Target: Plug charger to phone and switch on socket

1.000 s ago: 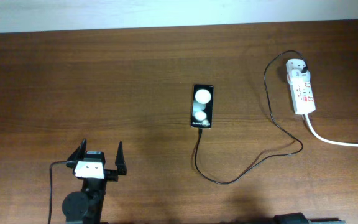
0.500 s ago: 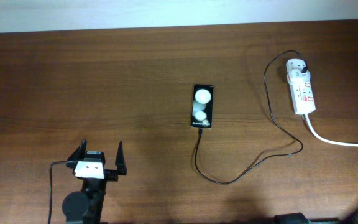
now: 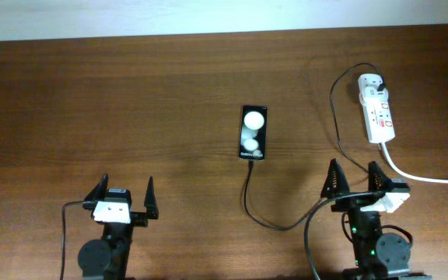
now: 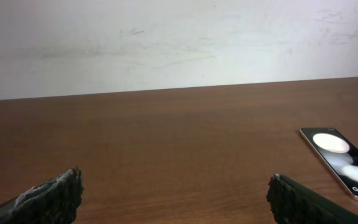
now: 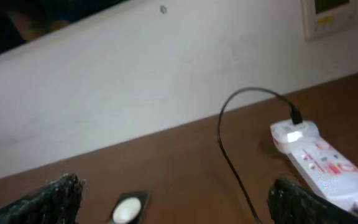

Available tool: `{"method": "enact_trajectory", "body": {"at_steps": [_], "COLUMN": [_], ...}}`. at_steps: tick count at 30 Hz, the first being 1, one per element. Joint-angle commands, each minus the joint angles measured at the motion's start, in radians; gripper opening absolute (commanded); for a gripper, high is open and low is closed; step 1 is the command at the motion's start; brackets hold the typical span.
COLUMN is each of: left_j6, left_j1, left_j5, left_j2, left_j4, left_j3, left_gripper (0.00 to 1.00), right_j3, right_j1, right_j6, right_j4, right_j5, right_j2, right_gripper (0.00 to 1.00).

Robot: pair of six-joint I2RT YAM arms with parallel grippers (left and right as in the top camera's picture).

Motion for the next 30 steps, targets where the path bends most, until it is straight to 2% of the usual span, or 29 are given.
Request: {"method": "enact_trajectory", "body": {"at_steps": [1,4,21,23,25,27,30], "left_j6": [0.012,0.012,0.012,0.012,0.012,0.012,0.012], "left_j1": [-0.006,-0.006,-0.006,-0.006,-0.006,-0.006,-0.006], "left_j5": [-0.011,-0.011,-0.011,-0.011,-0.011,-0.011,-0.011], "left_j2": [-0.005,-0.005,-0.005,-0.005,-0.005,-0.005,-0.005], "left_j4": [0.002,0.002,0.002,0.002,0.002,0.002,0.002], "left_j3": [-0.008,-0.008,-0.008,-0.008,-0.008,-0.008,-0.008], "left_gripper": [0.99,0.99,0.99,0.99,0.99,0.99,0.99], "right_j3": [-0.027,-0.027,-0.027,-0.027,-0.027,-0.027,-0.027], "right_j1": [-0.004,-0.004,-0.011,-0.078,-0.149,-0.196,-0.191], "right_j6": [0.003,0.004,-0.007,-0.226,-0.357,-0.367,-0.365], "right_j4": [-0.042,-0.111,-0.109,-0.113,-0.113,-0.112,-0.112], "right_j5": [0.008,0.007,0.012,-0.042,-0.065,-0.068,-0.068], "right_j2": [-0.009,-0.009,-0.012,-0.012,-0.012,-0.012,-0.012], "right_gripper": [0.99,0.99,0.99,0.99,0.99,0.99,0.99]}}
